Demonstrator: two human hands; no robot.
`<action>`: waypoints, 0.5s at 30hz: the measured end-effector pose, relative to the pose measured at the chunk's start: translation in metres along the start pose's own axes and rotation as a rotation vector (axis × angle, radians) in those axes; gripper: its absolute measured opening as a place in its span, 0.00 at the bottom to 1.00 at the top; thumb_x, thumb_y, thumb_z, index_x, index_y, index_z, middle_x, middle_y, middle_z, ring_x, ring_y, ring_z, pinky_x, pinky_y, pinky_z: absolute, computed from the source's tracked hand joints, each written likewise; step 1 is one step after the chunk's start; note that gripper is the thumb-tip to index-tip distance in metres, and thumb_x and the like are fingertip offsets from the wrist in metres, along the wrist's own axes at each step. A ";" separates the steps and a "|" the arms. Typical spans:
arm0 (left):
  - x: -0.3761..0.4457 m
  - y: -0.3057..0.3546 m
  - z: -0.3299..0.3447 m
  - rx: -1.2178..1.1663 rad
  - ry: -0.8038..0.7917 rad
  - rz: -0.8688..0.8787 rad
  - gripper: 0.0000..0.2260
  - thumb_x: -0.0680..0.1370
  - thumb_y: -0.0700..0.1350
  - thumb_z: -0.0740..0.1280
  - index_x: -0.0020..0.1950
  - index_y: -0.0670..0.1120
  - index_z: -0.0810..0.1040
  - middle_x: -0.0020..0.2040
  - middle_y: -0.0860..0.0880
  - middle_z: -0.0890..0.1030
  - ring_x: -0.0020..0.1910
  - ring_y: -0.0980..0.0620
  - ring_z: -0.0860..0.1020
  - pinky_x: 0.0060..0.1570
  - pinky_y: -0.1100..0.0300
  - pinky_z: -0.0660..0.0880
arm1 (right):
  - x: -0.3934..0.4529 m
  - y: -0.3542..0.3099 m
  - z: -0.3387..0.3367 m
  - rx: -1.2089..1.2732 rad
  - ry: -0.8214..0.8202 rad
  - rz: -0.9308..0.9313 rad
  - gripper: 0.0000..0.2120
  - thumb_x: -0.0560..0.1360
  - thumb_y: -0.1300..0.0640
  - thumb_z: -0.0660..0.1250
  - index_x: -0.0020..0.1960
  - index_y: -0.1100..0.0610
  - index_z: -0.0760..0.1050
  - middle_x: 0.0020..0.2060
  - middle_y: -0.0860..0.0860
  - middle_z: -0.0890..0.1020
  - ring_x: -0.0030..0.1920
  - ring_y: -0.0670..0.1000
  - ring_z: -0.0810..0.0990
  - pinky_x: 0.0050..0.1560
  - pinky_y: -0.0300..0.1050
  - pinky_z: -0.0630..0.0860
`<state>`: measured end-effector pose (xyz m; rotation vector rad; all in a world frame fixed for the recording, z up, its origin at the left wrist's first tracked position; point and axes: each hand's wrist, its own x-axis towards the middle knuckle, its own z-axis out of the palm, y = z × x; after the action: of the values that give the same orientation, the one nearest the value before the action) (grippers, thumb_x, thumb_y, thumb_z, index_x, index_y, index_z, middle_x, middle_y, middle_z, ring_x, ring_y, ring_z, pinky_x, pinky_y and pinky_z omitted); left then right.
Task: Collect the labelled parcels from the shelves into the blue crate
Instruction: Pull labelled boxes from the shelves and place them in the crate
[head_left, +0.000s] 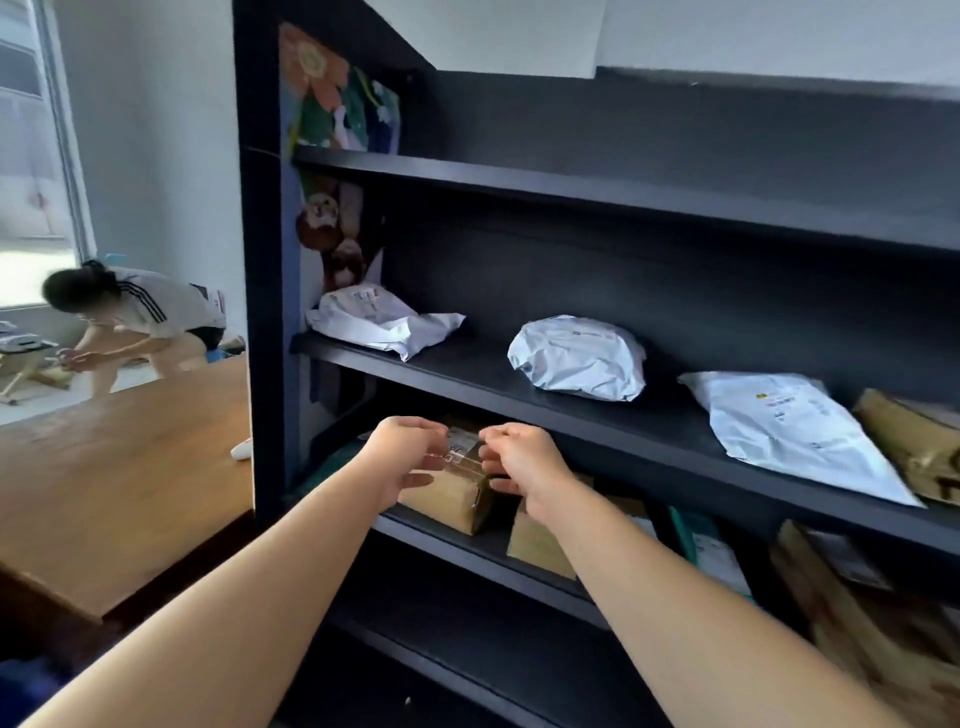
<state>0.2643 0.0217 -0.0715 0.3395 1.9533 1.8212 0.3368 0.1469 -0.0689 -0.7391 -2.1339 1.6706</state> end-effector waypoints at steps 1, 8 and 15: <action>0.001 0.003 0.015 0.002 -0.017 0.008 0.06 0.76 0.37 0.65 0.50 0.45 0.79 0.44 0.46 0.81 0.39 0.50 0.77 0.40 0.59 0.73 | 0.002 0.001 -0.014 0.002 0.014 0.001 0.09 0.79 0.56 0.60 0.43 0.52 0.77 0.39 0.49 0.78 0.41 0.48 0.76 0.44 0.44 0.75; 0.006 0.027 0.110 -0.023 -0.131 0.061 0.04 0.76 0.38 0.66 0.49 0.45 0.79 0.41 0.46 0.80 0.38 0.49 0.76 0.37 0.60 0.73 | 0.007 0.009 -0.108 0.023 0.121 -0.015 0.07 0.78 0.55 0.62 0.43 0.51 0.76 0.40 0.50 0.79 0.41 0.48 0.77 0.43 0.44 0.75; 0.008 0.048 0.192 0.023 -0.283 0.095 0.06 0.77 0.38 0.63 0.50 0.46 0.77 0.47 0.45 0.79 0.43 0.48 0.76 0.46 0.57 0.74 | 0.009 0.020 -0.187 0.048 0.259 -0.005 0.07 0.78 0.54 0.62 0.42 0.50 0.75 0.39 0.49 0.78 0.42 0.49 0.77 0.45 0.44 0.76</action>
<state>0.3437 0.1990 -0.0309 0.6691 1.7883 1.7020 0.4360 0.3038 -0.0404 -0.8822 -1.9094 1.5248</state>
